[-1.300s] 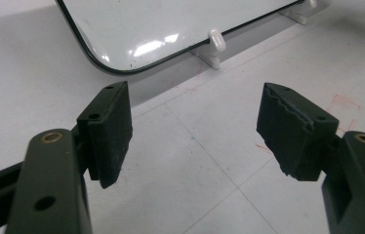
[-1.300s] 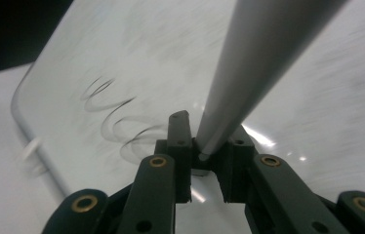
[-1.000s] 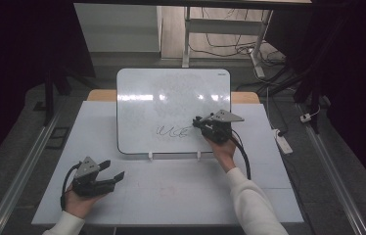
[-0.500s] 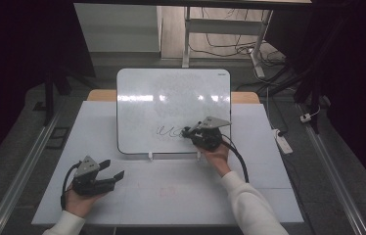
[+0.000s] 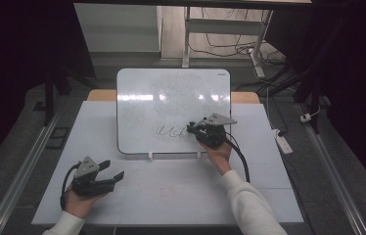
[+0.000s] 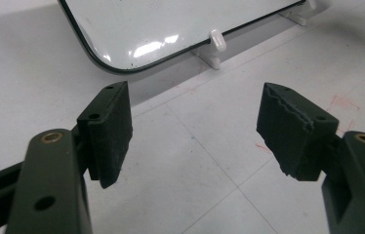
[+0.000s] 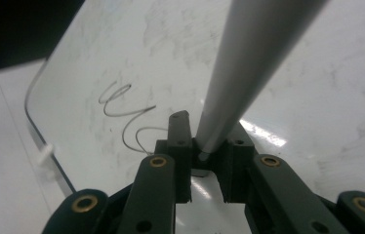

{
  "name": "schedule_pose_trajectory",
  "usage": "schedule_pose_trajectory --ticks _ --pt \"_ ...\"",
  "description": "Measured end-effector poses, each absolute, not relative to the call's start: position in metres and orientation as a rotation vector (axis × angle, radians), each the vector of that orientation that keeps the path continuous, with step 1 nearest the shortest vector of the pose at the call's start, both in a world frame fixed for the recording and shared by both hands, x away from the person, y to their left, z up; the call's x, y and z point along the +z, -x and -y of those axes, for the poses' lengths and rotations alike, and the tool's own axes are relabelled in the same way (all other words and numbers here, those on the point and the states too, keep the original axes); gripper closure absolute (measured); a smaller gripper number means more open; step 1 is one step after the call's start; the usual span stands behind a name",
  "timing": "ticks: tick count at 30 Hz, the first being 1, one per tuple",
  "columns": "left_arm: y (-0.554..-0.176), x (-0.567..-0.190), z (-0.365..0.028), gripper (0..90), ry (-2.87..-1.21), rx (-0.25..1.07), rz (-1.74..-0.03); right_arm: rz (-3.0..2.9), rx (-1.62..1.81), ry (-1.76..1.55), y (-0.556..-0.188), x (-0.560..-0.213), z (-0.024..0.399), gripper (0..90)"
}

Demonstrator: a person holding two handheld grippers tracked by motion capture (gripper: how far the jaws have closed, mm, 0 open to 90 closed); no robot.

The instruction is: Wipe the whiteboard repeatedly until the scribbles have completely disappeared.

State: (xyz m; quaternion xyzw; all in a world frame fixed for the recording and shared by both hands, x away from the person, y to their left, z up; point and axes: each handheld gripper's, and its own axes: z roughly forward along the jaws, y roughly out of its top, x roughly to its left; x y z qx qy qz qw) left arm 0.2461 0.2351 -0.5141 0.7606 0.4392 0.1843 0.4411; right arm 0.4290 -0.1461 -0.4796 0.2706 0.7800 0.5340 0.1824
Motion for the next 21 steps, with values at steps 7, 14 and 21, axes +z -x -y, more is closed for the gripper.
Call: schedule_pose_trajectory --ticks 7,14,21 --pt "-0.245 -0.514 -0.236 29.5 -1.887 0.463 -1.092 -2.231 1.505 -0.675 -0.430 -0.481 0.127 77.5" --pt "-0.248 -0.515 -0.236 29.5 -1.894 0.458 -1.096 -2.338 1.475 -0.596 -0.423 -0.489 0.117 77.4" --pt "-0.246 -0.515 -0.237 29.5 -1.887 0.462 -1.099 -2.176 1.514 -0.709 -0.433 -0.477 0.129 77.5"
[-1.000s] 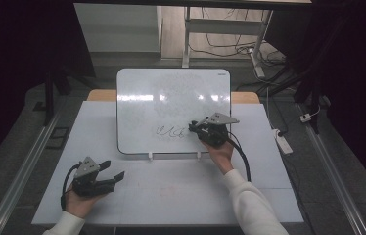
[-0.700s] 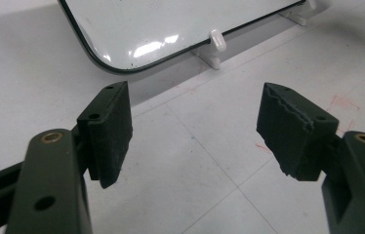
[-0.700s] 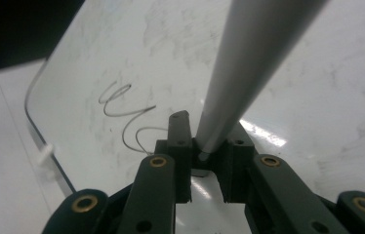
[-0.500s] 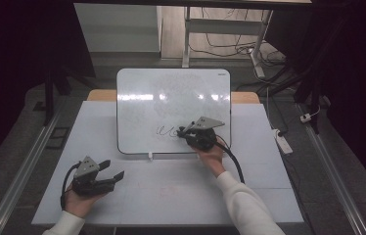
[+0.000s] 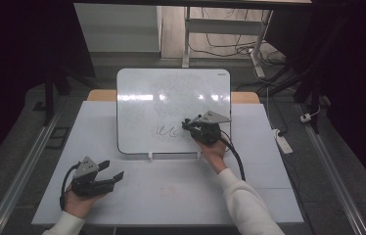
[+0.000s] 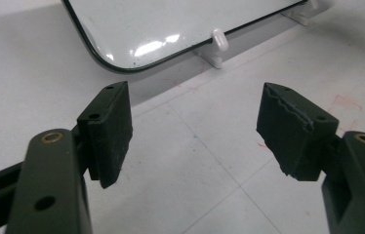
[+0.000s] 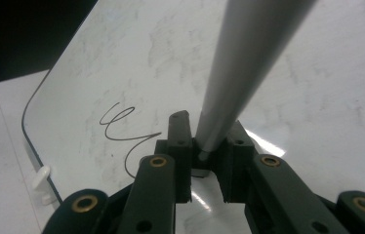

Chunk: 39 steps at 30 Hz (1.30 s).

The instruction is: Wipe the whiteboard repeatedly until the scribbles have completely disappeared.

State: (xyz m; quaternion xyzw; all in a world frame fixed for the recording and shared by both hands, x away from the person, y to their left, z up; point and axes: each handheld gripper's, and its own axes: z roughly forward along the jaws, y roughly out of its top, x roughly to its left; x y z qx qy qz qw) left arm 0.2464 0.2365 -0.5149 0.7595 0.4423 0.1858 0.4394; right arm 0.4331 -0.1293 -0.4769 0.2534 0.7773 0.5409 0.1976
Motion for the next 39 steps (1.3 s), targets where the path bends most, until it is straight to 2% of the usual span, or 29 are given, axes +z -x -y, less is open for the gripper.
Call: schedule_pose_trajectory --ticks 5,10,15,20,25,31,36,39 --pt "-0.247 -0.515 -0.235 29.6 -1.895 0.462 -1.095 -2.343 1.468 -0.561 -0.420 -0.490 0.101 77.5" --pt "-0.245 -0.515 -0.238 29.6 -1.883 0.462 -1.100 -2.191 1.515 -0.673 -0.429 -0.482 0.115 77.6" --pt "-0.247 -0.515 -0.236 29.5 -1.889 0.462 -1.099 -2.339 1.467 -0.545 -0.418 -0.492 0.095 77.6" --pt "-0.246 -0.515 -0.238 29.6 -1.883 0.462 -1.099 -2.199 1.529 -0.659 -0.427 -0.485 0.108 77.6" --pt "-0.246 -0.515 -0.237 29.5 -1.886 0.462 -1.101 -2.313 1.500 -0.545 -0.418 -0.494 0.089 77.7" --pt "-0.247 -0.515 -0.238 29.5 -1.878 0.460 -1.104 -2.152 1.605 -0.716 -0.438 -0.480 0.104 77.8" --pt "-0.247 -0.515 -0.238 29.5 -1.881 0.455 -1.102 -2.297 1.528 -0.575 -0.425 -0.490 0.087 77.8" --pt "-0.246 -0.515 -0.237 29.6 -1.880 0.459 -1.098 -2.232 1.552 -0.630 -0.432 -0.483 0.093 77.9"
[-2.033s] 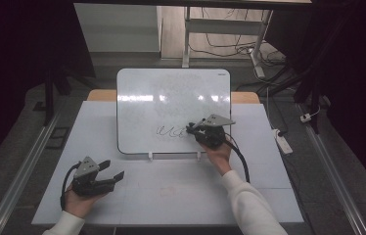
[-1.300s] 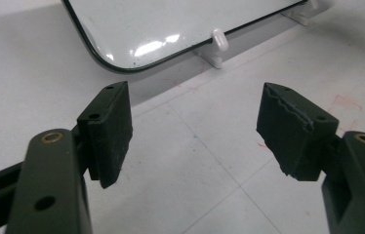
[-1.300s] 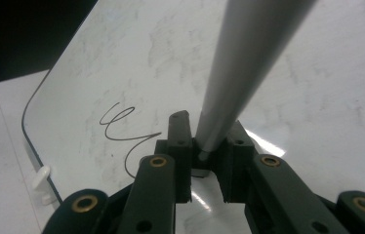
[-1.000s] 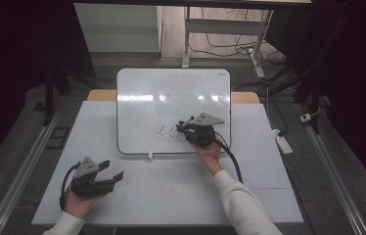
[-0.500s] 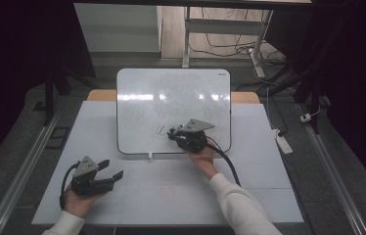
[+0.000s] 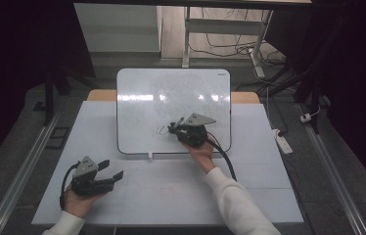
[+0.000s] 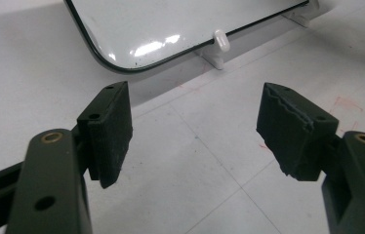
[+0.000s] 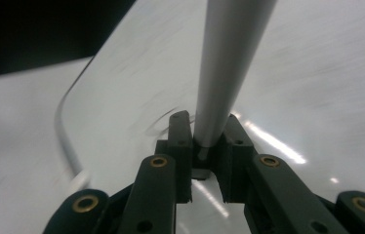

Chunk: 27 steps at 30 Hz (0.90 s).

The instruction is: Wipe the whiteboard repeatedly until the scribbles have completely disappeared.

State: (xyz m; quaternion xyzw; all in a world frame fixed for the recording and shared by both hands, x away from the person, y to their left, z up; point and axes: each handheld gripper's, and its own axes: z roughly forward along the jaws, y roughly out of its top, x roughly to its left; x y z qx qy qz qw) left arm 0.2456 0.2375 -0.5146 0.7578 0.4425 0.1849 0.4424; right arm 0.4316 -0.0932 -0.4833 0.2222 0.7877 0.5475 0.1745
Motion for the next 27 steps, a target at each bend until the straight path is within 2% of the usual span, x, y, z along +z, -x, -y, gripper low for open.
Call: schedule_pose_trajectory --ticks 3,8,15,20,27 --pt "-0.246 -0.514 -0.239 29.6 -1.874 0.460 -1.098 -2.187 1.598 -0.705 -0.438 -0.479 0.099 77.9" --pt "-0.247 -0.515 -0.238 29.6 -1.880 0.456 -1.097 -2.320 1.528 -0.573 -0.423 -0.490 0.079 77.8" --pt "-0.246 -0.514 -0.238 29.6 -1.876 0.460 -1.096 -2.247 1.584 -0.639 -0.433 -0.484 0.076 77.9" --pt "-0.246 -0.514 -0.238 29.6 -1.878 0.459 -1.095 -2.332 1.533 -0.525 -0.422 -0.493 0.057 77.9" --pt "-0.246 -0.514 -0.238 29.6 -1.877 0.460 -1.094 -2.247 1.573 -0.617 -0.436 -0.481 0.063 77.9"
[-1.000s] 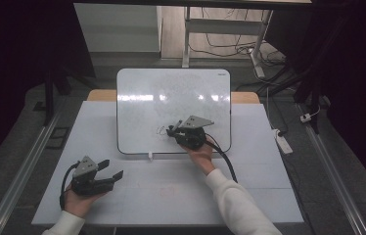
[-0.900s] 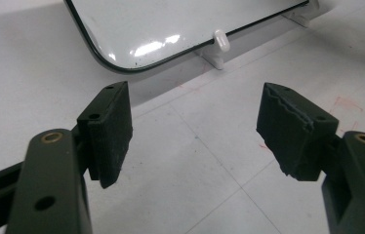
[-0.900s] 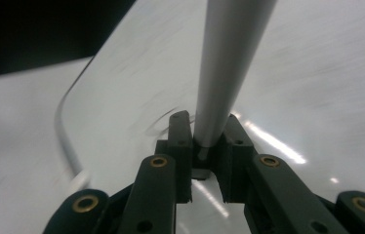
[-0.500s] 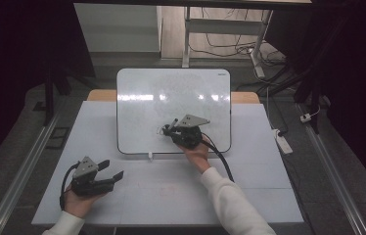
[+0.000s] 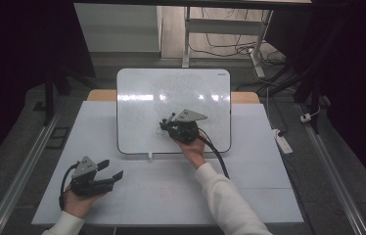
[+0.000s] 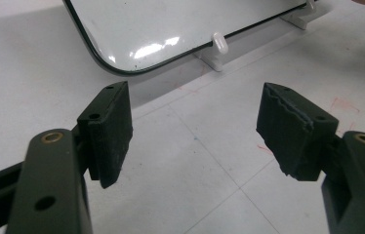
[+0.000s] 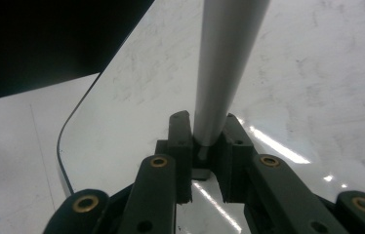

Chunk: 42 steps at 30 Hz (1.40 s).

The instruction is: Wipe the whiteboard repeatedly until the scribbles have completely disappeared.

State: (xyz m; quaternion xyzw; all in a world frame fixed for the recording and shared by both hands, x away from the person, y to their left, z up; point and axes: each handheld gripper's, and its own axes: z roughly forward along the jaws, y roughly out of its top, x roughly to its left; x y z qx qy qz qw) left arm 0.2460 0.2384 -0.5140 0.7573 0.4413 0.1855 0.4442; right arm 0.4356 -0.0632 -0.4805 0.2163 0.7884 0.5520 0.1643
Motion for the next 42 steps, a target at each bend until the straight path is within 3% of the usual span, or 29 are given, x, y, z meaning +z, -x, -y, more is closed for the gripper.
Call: schedule_pose_trajectory --ticks 13,20,26,32,37,42 --pt "-0.245 -0.514 -0.239 29.6 -1.876 0.463 -1.094 -2.332 1.560 -0.549 -0.431 -0.487 0.043 77.9" --pt "-0.245 -0.513 -0.238 29.7 -1.878 0.463 -1.088 -2.237 1.607 -0.647 -0.443 -0.476 0.056 77.8" --pt "-0.245 -0.514 -0.238 29.6 -1.880 0.463 -1.093 -2.372 1.525 -0.511 -0.425 -0.490 0.043 77.8" --pt "-0.245 -0.513 -0.238 29.7 -1.876 0.464 -1.091 -2.205 1.590 -0.665 -0.444 -0.473 0.066 77.9" --pt "-0.246 -0.514 -0.238 29.6 -1.879 0.464 -1.092 -2.359 1.535 -0.554 -0.429 -0.487 0.056 77.8" --pt "-0.244 -0.513 -0.237 29.7 -1.876 0.464 -1.088 -2.239 1.562 -0.656 -0.440 -0.475 0.071 77.8"
